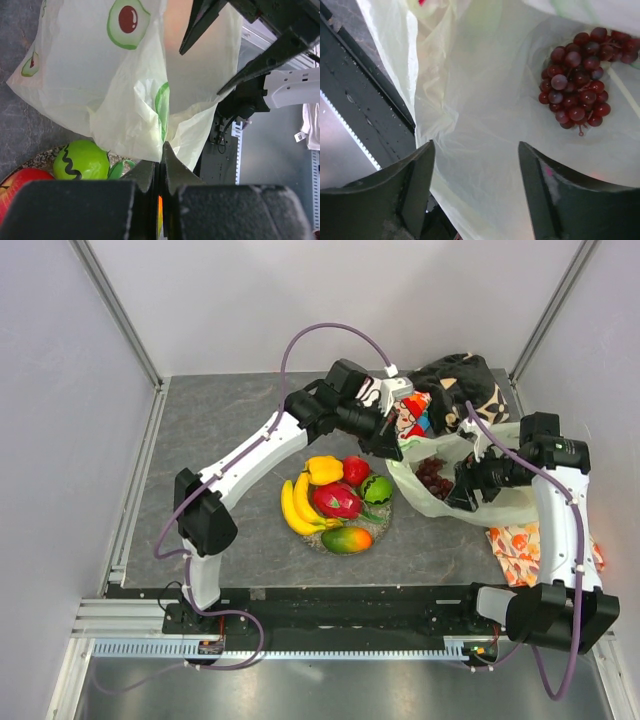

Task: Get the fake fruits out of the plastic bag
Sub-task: Take out the fake fruit from the plastic bag.

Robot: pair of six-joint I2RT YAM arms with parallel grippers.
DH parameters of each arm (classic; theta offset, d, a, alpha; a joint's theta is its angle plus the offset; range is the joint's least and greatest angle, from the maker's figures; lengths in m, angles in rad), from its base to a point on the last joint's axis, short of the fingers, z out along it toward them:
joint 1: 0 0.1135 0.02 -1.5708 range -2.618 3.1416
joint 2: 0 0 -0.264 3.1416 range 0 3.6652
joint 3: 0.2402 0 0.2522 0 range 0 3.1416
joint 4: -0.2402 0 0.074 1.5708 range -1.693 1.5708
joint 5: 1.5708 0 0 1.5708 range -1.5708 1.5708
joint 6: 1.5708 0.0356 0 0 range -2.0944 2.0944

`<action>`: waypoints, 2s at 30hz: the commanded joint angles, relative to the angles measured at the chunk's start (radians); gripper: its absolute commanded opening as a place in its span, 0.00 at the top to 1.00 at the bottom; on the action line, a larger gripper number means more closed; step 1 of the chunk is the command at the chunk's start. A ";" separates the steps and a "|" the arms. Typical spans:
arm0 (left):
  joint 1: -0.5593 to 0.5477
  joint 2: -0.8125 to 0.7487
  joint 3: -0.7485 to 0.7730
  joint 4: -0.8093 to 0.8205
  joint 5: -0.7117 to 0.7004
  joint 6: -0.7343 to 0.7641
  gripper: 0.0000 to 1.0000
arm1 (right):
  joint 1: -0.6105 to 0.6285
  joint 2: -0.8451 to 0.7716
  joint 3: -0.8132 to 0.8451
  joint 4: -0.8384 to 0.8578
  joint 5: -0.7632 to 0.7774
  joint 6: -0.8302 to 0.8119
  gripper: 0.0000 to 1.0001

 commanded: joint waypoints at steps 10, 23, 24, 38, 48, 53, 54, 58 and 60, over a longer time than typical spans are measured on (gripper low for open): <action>0.001 -0.058 -0.220 0.014 0.003 -0.004 0.98 | 0.092 0.011 -0.158 0.258 0.272 -0.138 0.51; 0.001 0.043 -0.072 0.026 -0.186 -0.079 0.93 | 0.204 0.366 -0.098 0.567 0.448 0.154 0.30; 0.001 0.049 -0.067 0.025 -0.183 -0.079 0.93 | 0.204 0.383 -0.099 0.582 0.459 0.177 0.29; 0.001 0.088 -0.046 0.029 -0.163 -0.082 0.99 | 0.261 0.551 -0.115 0.706 0.566 0.192 0.50; 0.001 0.121 0.014 0.040 -0.211 -0.091 0.98 | 0.261 0.428 0.106 0.346 0.504 0.152 0.79; 0.003 0.154 0.076 0.052 -0.241 -0.107 0.98 | 0.275 0.351 0.166 0.191 0.453 0.145 0.79; 0.005 0.158 0.095 0.054 -0.246 -0.107 0.98 | 0.275 0.342 0.168 0.170 0.444 0.133 0.79; 0.015 0.184 0.145 0.061 -0.273 -0.099 0.98 | 0.286 0.276 0.146 0.079 0.450 0.102 0.78; 0.029 0.190 0.168 0.061 -0.274 -0.093 0.98 | 0.286 0.229 0.107 0.074 0.512 0.111 0.78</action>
